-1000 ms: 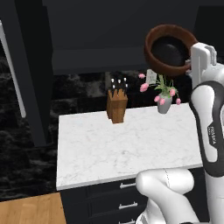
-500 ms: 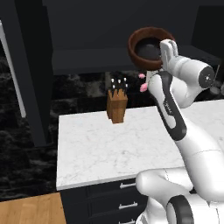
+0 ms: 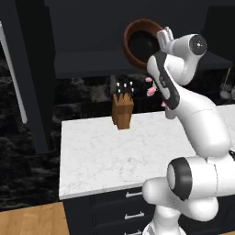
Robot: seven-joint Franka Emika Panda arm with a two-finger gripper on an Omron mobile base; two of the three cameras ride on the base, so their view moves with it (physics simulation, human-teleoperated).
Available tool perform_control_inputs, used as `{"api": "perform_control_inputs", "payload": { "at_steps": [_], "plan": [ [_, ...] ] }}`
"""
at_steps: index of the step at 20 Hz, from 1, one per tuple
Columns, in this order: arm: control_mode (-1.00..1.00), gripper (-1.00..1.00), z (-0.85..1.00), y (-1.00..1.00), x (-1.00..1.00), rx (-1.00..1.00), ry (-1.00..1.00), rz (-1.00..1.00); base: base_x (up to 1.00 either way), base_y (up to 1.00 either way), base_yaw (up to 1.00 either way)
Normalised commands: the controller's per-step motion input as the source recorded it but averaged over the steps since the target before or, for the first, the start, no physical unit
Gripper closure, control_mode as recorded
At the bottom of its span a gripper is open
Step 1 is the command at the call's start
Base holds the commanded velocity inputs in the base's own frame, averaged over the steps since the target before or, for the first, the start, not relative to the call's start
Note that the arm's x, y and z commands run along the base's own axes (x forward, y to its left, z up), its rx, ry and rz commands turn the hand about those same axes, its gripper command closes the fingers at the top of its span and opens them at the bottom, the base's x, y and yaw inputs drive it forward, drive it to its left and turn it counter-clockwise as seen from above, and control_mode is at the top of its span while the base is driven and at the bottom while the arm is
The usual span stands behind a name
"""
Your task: Pick up the bowls on the counter and stack them on top of one another in the open cabinet. Place the smaller bowl on top of the larger bowl.
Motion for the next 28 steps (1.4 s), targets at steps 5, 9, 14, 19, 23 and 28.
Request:
{"api": "perform_control_inputs", "payload": {
  "at_steps": [5, 9, 14, 19, 23, 28],
  "plan": [
    [-1.00, -1.00, 0.00, 0.14, 0.74, 0.00, 0.14, -0.02, 0.00, 0.00, 0.00],
    [-1.00, -1.00, -0.05, -0.06, -0.49, 0.00, -0.04, 0.00, 0.00, 0.00, 0.00],
    [-1.00, -1.00, -0.22, -0.32, -1.00, 0.00, -0.19, 0.03, 0.00, 0.00, 0.00],
    [-1.00, -1.00, -0.70, -0.62, -1.00, 0.01, -0.14, 0.01, 0.00, 0.00, 0.00],
    [-1.00, -1.00, -1.00, -0.77, -1.00, -0.07, 0.00, 0.00, 0.00, 0.00, 0.00],
    [-1.00, -1.00, -1.00, -0.88, -1.00, -0.17, -0.01, 0.00, 0.00, 0.00, 0.00]
  ]
}}
